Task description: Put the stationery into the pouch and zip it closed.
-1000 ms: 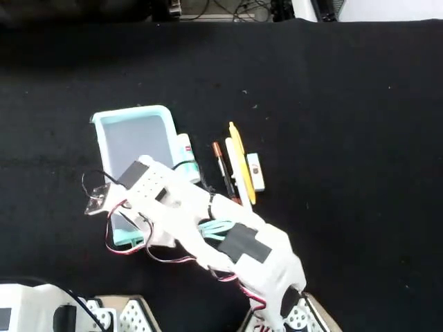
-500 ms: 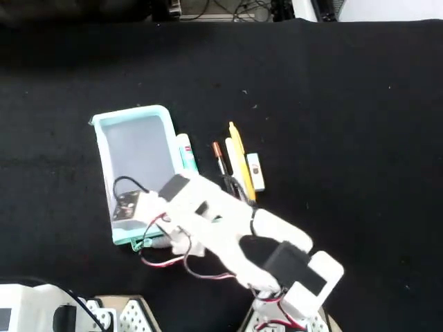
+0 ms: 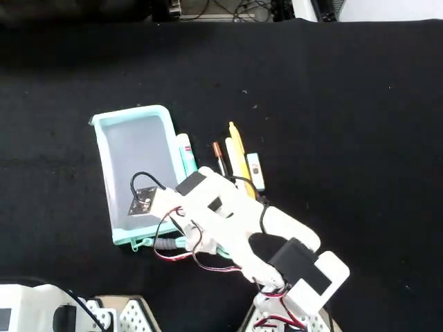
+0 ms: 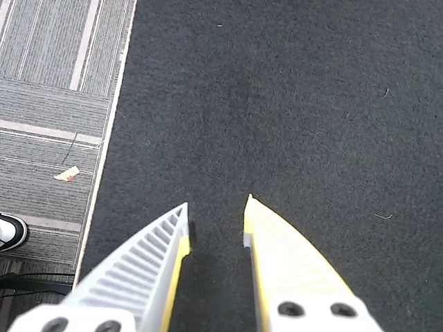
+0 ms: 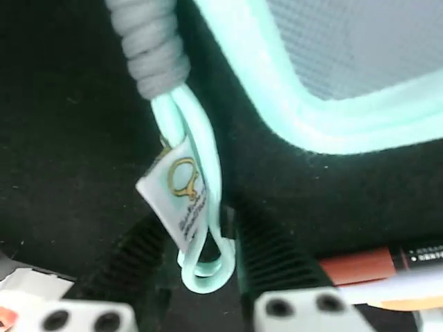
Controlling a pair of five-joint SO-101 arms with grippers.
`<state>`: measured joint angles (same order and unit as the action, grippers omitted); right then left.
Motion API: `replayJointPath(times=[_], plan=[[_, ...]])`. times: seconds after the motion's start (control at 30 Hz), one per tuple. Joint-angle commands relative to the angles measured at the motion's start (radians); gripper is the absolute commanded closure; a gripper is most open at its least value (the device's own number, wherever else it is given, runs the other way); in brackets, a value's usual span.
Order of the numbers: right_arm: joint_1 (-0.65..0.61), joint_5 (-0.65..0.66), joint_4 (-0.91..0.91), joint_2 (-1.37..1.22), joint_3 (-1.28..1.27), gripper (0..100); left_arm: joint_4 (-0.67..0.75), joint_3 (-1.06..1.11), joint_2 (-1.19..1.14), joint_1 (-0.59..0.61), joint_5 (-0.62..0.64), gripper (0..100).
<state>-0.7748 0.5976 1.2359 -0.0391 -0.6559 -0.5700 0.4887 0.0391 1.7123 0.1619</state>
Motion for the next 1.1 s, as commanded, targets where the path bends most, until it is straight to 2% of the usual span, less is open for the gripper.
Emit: replayJointPath(times=[0.0, 0.17, 0.4, 0.6, 0.77, 0.87, 1.07], plan=[[0.011, 0.005, 0.043, 0.044, 0.008, 94.3, 0.012, -0.054, 0.018, -0.016, 0.006, 85], [0.012, 0.005, 0.157, 0.107, -0.001, 94.5, 0.012, -0.05, 0.018, -0.033, 0.006, 85], [0.017, 0.005, 0.127, 0.259, -0.17, 94.5, 0.017, -0.05, 0.014, -0.047, 0.006, 85], [0.054, 0.012, 0.037, 0.334, -0.197, 94.2, 0.015, -0.05, 0.017, -0.048, 0.006, 85], [0.041, 0.15, 0.071, 0.285, -0.156, 94.2, 0.014, -0.05, 0.017, -0.044, 0.006, 85], [0.04, 0.153, 0.15, 0.263, -0.093, 93.9, 0.014, -0.05, 0.017, -0.042, 0.006, 85], [0.0, 0.153, 0.203, 0.308, -0.021, 77.7, 0.012, -0.048, 0.017, -0.048, 0.006, 85]])
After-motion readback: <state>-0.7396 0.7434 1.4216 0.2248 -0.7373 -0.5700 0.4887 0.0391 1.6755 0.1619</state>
